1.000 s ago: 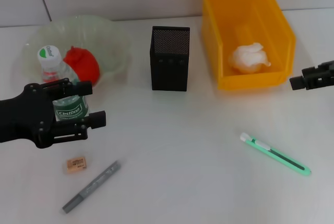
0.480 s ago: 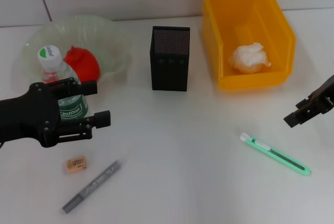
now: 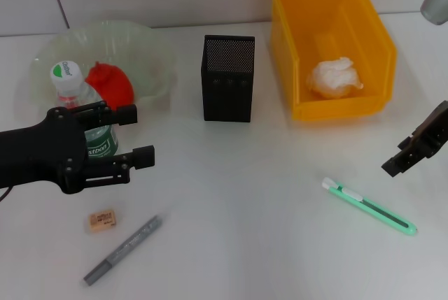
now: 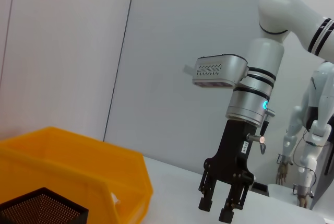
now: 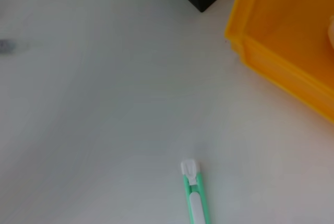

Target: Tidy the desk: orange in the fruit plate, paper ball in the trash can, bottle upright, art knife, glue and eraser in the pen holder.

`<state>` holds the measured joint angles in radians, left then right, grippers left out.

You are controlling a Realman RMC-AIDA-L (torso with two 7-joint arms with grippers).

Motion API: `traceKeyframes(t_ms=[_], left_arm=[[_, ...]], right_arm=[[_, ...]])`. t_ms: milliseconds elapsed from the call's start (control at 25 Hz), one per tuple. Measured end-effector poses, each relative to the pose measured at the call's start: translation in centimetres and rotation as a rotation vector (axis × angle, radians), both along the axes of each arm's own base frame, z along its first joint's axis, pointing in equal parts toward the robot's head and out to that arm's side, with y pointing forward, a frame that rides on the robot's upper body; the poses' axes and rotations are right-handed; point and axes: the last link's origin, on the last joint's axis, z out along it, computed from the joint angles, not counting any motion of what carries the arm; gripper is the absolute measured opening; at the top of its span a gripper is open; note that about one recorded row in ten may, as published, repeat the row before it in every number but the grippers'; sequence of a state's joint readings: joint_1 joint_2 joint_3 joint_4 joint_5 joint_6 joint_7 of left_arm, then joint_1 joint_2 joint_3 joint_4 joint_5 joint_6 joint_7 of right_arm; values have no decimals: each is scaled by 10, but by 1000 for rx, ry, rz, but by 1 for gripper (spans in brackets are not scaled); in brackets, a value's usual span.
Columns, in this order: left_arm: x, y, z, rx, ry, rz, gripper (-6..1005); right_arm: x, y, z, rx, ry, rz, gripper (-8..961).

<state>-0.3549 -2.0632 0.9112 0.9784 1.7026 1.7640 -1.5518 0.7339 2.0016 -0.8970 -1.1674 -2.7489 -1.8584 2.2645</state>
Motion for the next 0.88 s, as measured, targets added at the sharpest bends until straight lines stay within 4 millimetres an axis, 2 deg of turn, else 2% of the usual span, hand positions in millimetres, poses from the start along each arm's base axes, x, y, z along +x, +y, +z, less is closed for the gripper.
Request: traceKeyframes(t_ms=[880], left_arm=[[0, 2, -3, 2, 7, -18, 799]], right_arm=[[-7, 3, -28, -56, -32, 42, 600]])
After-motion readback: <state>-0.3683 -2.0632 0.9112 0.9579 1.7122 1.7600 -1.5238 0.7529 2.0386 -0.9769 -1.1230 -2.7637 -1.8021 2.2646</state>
